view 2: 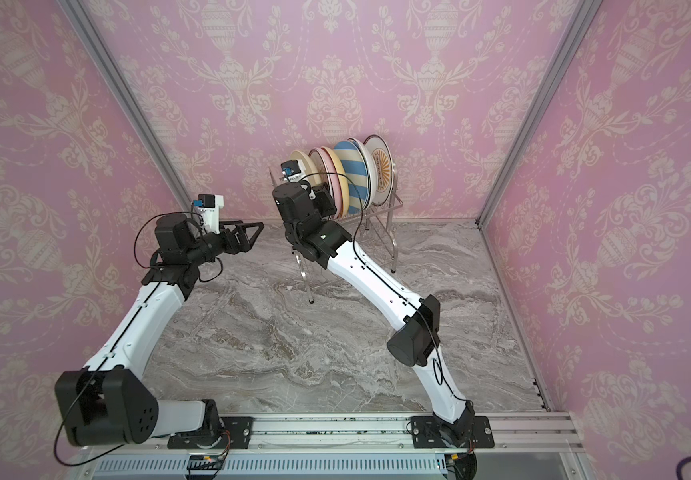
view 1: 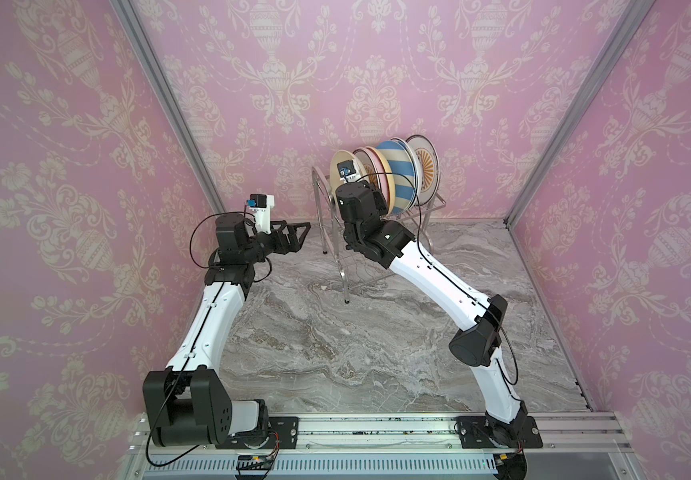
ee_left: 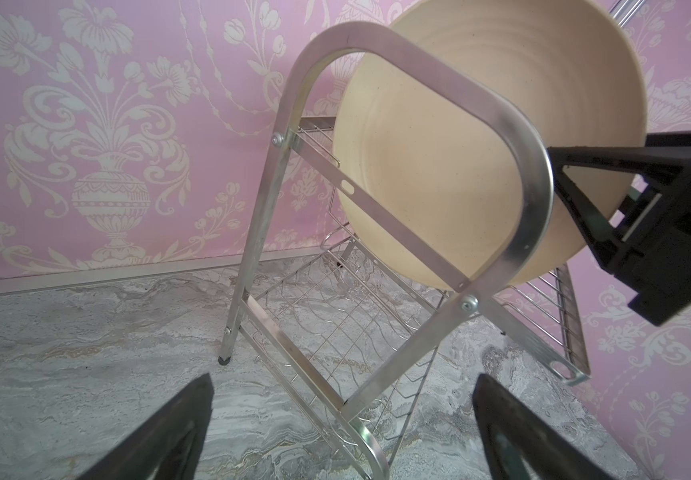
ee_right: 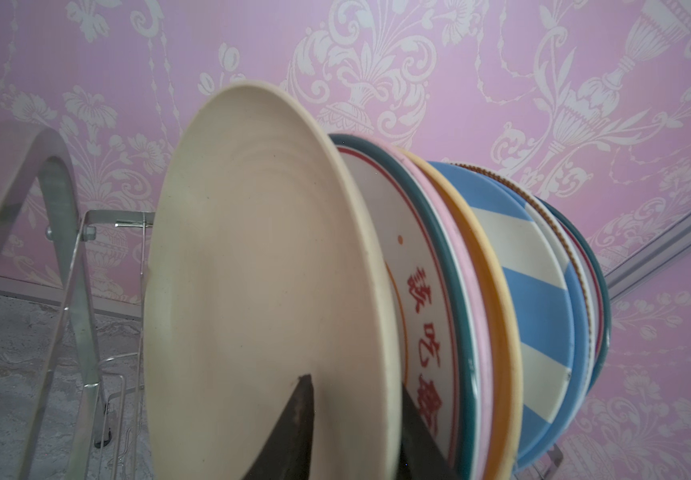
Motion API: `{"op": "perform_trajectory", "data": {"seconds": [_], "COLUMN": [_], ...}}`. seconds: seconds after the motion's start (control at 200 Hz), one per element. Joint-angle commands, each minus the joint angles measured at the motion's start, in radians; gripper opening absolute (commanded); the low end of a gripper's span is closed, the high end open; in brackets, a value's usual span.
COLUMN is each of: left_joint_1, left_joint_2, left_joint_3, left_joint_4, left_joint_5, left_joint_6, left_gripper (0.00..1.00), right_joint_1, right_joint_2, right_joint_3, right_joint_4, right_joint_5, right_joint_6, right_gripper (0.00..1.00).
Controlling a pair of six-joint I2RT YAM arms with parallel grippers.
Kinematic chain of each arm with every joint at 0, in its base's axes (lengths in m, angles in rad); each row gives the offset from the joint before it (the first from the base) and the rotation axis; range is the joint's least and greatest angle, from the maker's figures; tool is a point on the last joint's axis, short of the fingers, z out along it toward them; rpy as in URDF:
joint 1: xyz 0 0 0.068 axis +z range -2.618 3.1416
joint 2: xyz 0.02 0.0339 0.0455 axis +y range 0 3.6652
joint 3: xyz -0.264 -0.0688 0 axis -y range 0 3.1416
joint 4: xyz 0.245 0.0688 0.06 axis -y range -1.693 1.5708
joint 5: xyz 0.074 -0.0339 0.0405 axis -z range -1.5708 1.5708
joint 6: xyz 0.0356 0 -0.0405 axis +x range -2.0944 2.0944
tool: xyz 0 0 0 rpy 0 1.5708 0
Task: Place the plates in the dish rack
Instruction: 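Lower the cream plate into the slot beside the sunburst plate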
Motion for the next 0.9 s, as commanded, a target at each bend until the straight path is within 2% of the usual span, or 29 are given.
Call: {"op": "perform_trajectory", "data": {"seconds": [0.0, 0.07, 0.22, 0.545, 0.896], "left_joint_1": [-0.001, -0.001, -0.001, -0.001, -0.001], "left_joint_2": [-0.003, -0.004, -0.004, -0.019, -0.025], "left_joint_3": [-0.014, -0.014, -0.011, -0.009, 0.007], "left_joint_4": [0.021, 0.02, 0.018, 0.007, -0.038], "left_joint_5": [0.031, 0.033, 0.033, 0.026, -0.006], "left_joint_6": [-0.016, -0.017, -0.016, -0.005, 0.019], "left_gripper": [0.99, 0.99, 0.99, 0.99, 0.99], "right_joint_1": [0.009, 0.01, 0.014, 0.037, 0.072], "right_joint_2": [-0.022, -0.021, -0.043, -0.113, -0.217], "right_joint_3": [-0.012, -0.003, -0.01, -0.067, -0.109], "right_joint_4": [0.042, 0.045, 0.041, 0.077, 0.037], "right_joint_5": [0.009, 0.014, 0.019, 0.027, 0.031], "right_joint_6": [-0.053, -0.062, -0.066, -0.078, -0.059], "right_gripper": [0.35, 0.47, 0.63, 0.72, 0.84]}}
